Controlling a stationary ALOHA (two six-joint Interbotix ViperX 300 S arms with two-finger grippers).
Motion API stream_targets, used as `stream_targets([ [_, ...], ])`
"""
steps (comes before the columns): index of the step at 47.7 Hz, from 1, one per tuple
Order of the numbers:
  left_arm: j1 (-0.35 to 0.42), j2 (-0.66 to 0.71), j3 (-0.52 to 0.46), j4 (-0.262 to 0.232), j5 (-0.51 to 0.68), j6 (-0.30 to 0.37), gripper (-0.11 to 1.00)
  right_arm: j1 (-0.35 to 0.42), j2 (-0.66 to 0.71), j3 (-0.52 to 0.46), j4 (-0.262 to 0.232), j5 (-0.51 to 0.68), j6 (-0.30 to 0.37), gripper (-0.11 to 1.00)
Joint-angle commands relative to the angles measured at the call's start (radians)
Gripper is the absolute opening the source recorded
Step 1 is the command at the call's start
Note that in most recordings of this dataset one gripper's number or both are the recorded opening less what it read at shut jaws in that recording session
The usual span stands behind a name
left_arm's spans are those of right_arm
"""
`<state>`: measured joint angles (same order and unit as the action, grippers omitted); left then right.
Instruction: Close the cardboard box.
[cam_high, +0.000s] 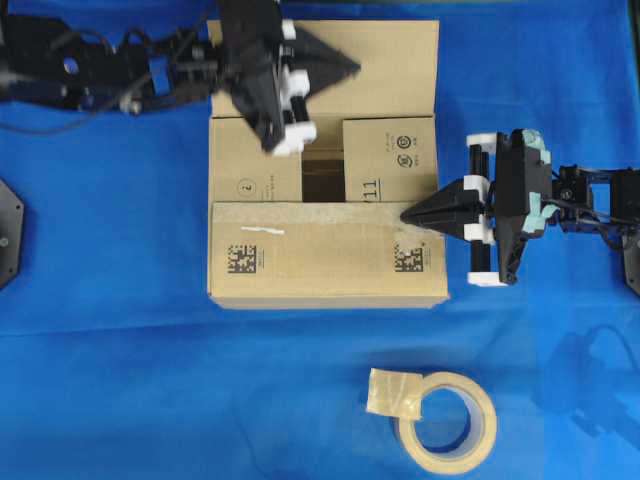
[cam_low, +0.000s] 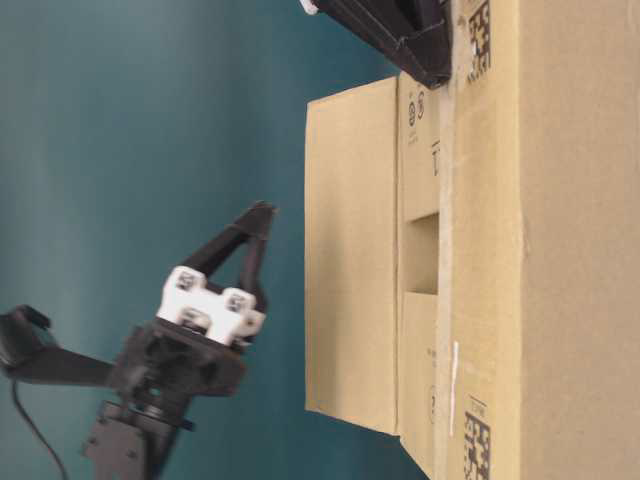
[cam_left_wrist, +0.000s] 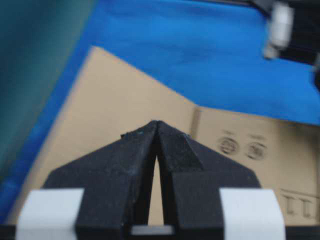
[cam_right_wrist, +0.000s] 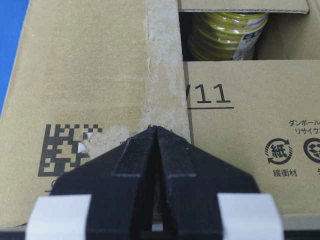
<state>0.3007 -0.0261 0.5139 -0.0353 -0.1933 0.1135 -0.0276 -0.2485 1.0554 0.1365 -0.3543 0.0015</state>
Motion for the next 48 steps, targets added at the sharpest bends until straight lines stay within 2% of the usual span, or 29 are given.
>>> stream_targets([
  [1, 0.035, -0.026, -0.066, -0.002, 0.061, 0.023, 0.00, -0.006, -0.003, -0.014, 0.003, -0.006, -0.002, 0.00],
  [12, 0.121, 0.031, -0.190, -0.002, 0.247, 0.089, 0.00, -0.006, -0.003, -0.012, 0.003, -0.006, -0.002, 0.00],
  [30, 0.210, 0.140, -0.393, -0.002, 0.618, 0.107, 0.00, -0.006, -0.003, -0.012, 0.003, -0.008, -0.002, 0.00],
  [42, 0.213, 0.204, -0.451, -0.002, 0.795, 0.107, 0.00, -0.006, -0.003, -0.011, 0.003, -0.008, -0.002, 0.00],
  [48, 0.213, 0.204, -0.453, -0.002, 0.808, 0.106, 0.00, -0.006, -0.003, -0.011, 0.003, -0.008, -0.002, 0.00],
])
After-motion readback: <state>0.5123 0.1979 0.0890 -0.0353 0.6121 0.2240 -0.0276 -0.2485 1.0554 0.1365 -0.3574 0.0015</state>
